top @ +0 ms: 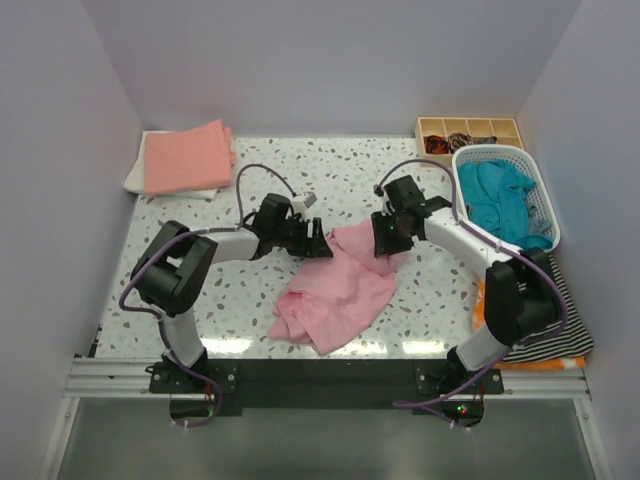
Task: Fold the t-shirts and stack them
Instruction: Flatten out the tshirt
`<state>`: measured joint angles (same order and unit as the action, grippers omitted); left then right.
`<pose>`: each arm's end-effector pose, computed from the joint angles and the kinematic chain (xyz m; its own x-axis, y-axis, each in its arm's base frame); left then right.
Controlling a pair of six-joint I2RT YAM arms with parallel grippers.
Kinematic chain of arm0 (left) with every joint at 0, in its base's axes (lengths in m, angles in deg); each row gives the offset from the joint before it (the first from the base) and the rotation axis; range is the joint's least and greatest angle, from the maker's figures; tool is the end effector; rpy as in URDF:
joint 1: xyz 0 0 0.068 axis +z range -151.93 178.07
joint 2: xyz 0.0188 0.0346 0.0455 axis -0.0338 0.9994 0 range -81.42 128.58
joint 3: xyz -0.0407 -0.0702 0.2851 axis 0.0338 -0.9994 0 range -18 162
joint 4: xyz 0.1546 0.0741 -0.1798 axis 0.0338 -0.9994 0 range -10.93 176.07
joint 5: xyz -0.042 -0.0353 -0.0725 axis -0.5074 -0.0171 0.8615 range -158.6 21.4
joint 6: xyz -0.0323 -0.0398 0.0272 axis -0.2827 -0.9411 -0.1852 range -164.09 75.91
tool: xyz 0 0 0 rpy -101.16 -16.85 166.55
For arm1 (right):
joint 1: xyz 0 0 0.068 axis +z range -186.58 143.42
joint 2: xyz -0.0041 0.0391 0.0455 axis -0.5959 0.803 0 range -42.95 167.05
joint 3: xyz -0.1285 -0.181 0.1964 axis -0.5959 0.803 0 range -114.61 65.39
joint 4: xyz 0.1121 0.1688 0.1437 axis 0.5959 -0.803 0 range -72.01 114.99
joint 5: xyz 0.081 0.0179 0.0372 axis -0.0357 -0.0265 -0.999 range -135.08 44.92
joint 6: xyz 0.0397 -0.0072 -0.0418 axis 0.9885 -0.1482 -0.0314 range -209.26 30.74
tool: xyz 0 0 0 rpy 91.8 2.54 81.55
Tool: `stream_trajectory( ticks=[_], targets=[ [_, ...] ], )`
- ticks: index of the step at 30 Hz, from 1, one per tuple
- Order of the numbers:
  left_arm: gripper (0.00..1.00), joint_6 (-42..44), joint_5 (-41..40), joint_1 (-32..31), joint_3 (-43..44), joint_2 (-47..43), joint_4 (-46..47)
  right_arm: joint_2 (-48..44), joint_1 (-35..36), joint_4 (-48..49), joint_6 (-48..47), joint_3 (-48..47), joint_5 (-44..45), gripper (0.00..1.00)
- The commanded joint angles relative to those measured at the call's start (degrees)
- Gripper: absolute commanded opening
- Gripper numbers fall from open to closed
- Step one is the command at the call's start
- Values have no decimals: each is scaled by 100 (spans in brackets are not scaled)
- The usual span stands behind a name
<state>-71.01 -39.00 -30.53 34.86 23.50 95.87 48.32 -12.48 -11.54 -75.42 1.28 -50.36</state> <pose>0.3108 -0.1926 0.1727 -0.8602 0.0206 -0.5095 0.3900 0.6705 -0.6312 0.2819 0.1302 0.2462 -0.9007 -0.1419 -0.4107 -0.2352 0.9540 0.1862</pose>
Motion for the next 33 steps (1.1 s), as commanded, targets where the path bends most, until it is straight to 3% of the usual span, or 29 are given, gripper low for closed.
stream_trajectory(
  ticks=[1,2,3,5,10,14,21,24,26,28,29,33],
  targets=[
    [47,-261,379,-207,-180,230,347,-109,25,50,-14,-180,246,15],
    [36,-270,371,-242,-188,256,329,-222,25,41,-5,-215,299,9],
    [18,-270,310,-251,-188,265,312,-284,25,58,-5,-224,378,0],
    [0,-209,143,-251,-145,248,155,-424,25,41,48,-302,510,0],
    [0,300,-909,-243,626,-286,-969,-978,25,-82,179,-549,1141,0],
    [0,836,-1957,-234,1436,-955,-2409,-1453,34,-117,294,-707,1556,0],
    [0,1127,-3302,-225,1842,-2220,-3247,-1770,25,-38,356,-734,2417,1],
    [14,1101,-3566,-234,1518,-2450,-3257,-1472,16,58,382,-742,2733,0],
    [52,1083,-3664,-234,1307,-2485,-3160,-1200,25,181,399,-742,2857,0],
    [62,1040,-3603,-234,1113,-2433,-3143,-1067,25,190,443,-804,2910,0],
    [97,1031,-3559,-234,1043,-2415,-3116,-1023,16,182,443,-865,2866,0],
    [100,1022,-3497,-234,875,-2144,-3107,-953,25,129,417,-892,2760,0]
  ],
)
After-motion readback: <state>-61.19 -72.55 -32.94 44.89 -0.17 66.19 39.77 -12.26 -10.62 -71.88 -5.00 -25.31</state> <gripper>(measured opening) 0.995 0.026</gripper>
